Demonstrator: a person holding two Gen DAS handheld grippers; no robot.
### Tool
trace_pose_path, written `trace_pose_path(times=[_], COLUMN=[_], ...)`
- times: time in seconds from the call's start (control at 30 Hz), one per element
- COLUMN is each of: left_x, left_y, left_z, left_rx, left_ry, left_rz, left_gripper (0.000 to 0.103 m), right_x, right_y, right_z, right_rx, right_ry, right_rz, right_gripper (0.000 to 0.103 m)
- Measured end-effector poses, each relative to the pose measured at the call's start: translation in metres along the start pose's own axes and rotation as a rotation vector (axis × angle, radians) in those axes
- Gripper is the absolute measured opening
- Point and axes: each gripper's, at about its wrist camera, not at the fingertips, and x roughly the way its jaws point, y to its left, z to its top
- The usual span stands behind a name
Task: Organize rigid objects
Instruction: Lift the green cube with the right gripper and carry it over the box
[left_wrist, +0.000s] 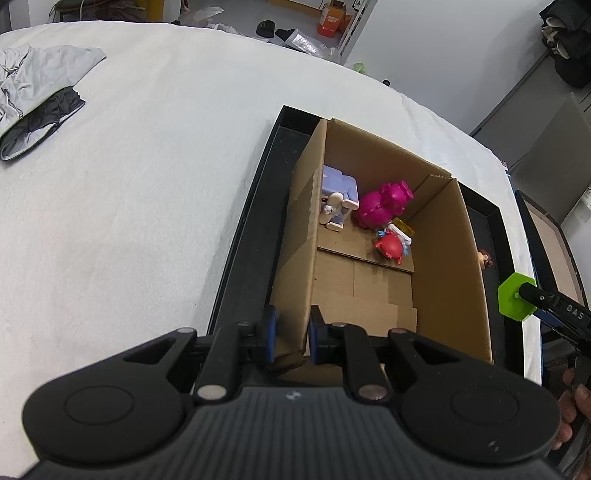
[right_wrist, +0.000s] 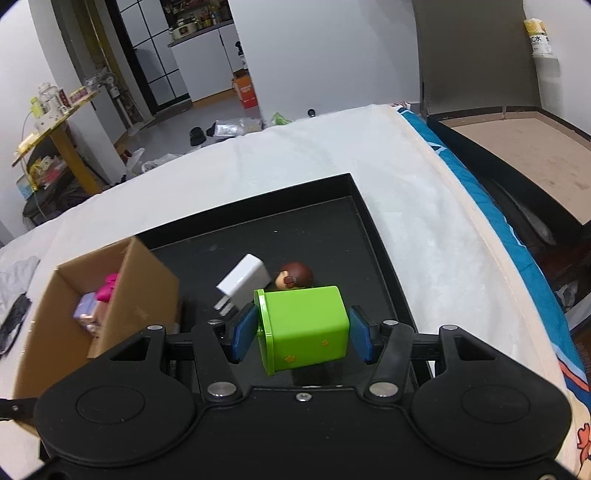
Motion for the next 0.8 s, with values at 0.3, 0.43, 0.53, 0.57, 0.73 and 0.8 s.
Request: trace_pose_path(times=[0.3,0.43,0.53,0.57,0.73,0.8], left_x=[-0.005,-0.005,-0.006,-0.006,-0.008,-0.009], left_y=[0.002,0.003,0.004,0.004,0.006,0.007], left_z=[-0.001,-0.001,-0.001,-0.001,-0.002,-0.002], left_rx=[0.001,-0.005,-0.008,-0.009,-0.009,-0.009], left_ry=[-0.011,-0.008,-0.008,-0.009,-0.015,-0.017], left_rz=[-0.014,-0.018,-0.023,-0.024,-0.036,-0.039], left_gripper=[0.016,0.016,0.016,0.016,0.016,0.016], right_x=[-0.027,-0.039,-0.048,-0.050,-0.062,-0.066], right_y=[0.013,0.026,0.037,0.041,0.057,0.064], right_z=[0.007,0.014,0.017,0.018,0.022,0.024], right_rx=[-0.013,-0.044,-0.063,-0.070,-0.107,-0.117], right_ry=[0.002,-0.005,0.003,0.005,0.008,0.006], right_rz=[0.028,0.044,0.062,0.068,0.092,0.098], right_gripper=[0.052,0.052,0.052,0.052,0.052,0.052])
